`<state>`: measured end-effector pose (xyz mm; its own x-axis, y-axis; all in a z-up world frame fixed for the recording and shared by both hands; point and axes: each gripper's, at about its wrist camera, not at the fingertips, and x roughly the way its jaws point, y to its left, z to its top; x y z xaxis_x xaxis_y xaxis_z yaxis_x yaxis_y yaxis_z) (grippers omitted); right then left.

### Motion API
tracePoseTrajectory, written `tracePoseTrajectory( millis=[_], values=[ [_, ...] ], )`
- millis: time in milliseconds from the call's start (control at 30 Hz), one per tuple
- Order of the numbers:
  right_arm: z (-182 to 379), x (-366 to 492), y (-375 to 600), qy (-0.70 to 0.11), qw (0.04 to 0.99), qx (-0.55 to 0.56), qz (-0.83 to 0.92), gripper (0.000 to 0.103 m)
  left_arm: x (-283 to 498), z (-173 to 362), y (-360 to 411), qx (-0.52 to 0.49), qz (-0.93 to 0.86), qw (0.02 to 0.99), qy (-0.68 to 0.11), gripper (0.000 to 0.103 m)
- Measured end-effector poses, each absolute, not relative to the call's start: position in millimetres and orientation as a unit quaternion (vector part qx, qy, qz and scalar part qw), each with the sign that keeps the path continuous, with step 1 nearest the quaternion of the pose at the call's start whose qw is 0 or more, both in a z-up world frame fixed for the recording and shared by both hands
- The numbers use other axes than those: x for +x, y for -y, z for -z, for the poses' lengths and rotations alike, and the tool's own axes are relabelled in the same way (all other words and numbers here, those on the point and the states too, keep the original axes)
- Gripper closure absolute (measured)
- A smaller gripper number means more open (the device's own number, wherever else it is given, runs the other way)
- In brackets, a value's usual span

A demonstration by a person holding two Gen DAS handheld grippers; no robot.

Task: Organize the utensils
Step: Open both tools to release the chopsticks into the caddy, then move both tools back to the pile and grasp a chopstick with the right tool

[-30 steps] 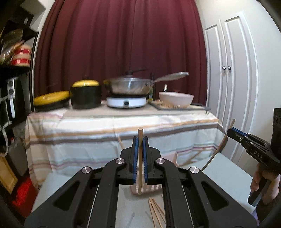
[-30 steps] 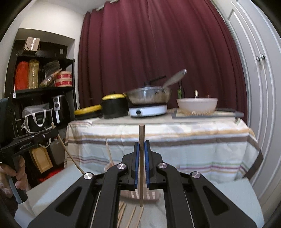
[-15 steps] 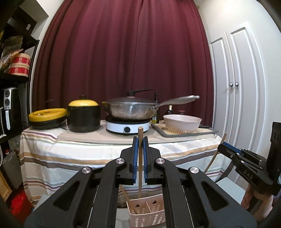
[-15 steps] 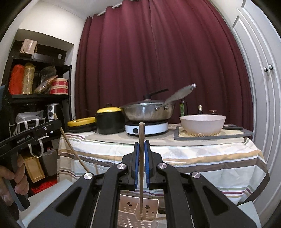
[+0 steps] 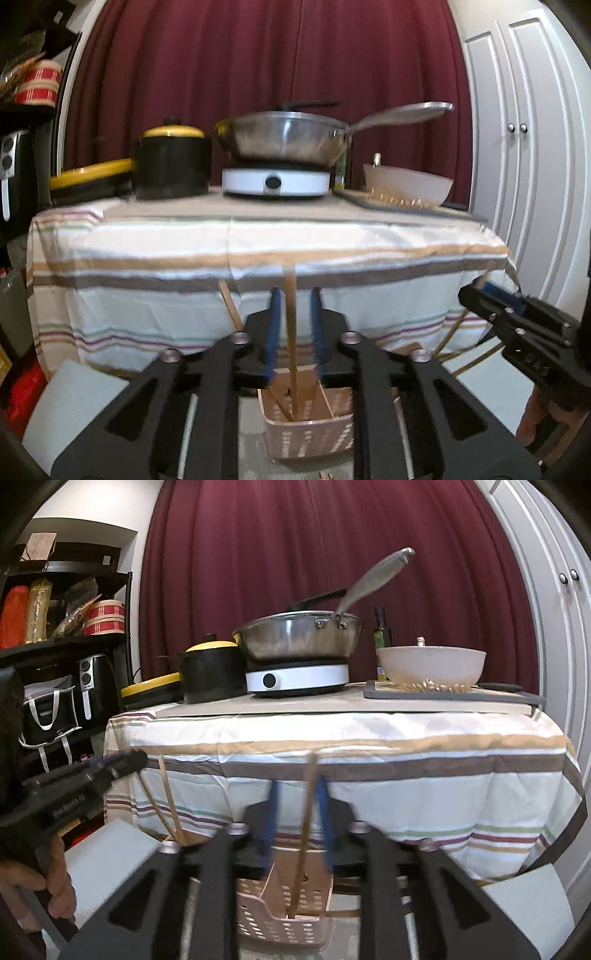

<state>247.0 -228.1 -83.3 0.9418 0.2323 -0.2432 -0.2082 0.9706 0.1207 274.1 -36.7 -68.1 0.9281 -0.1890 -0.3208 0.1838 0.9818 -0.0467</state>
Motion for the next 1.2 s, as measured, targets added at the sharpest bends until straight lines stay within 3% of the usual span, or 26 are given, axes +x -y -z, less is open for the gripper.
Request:
tracePoseTrajectory(
  millis=[67, 167, 300, 700, 1200],
  values=[
    [83, 243, 228, -0.124, 0.985, 0.046, -0.108, 0.062, 272, 73, 35, -0.013, 0.094, 0.98, -0.173, 0.074],
    [76, 228, 227, -0.109, 0.988, 0.039, -0.104, 0.054, 262, 72, 31, -0.016, 0.088, 0.982, -0.166, 0.052],
    [66, 205, 224, -0.091, 0.989, 0.036, -0.107, 0.05, 238, 65, 29, -0.003, 0.079, 0.986, -0.146, 0.042],
    [73, 147, 224, -0.092, 0.992, 0.025, -0.088, 0.05, 178, 71, 16, -0.01, 0.055, 0.988, -0.147, 0.039],
    [176, 65, 224, -0.174, 0.983, 0.018, -0.056, 0.052, 94, 162, 7, 0.004, 0.009, 0.974, -0.226, 0.039]
  ],
)
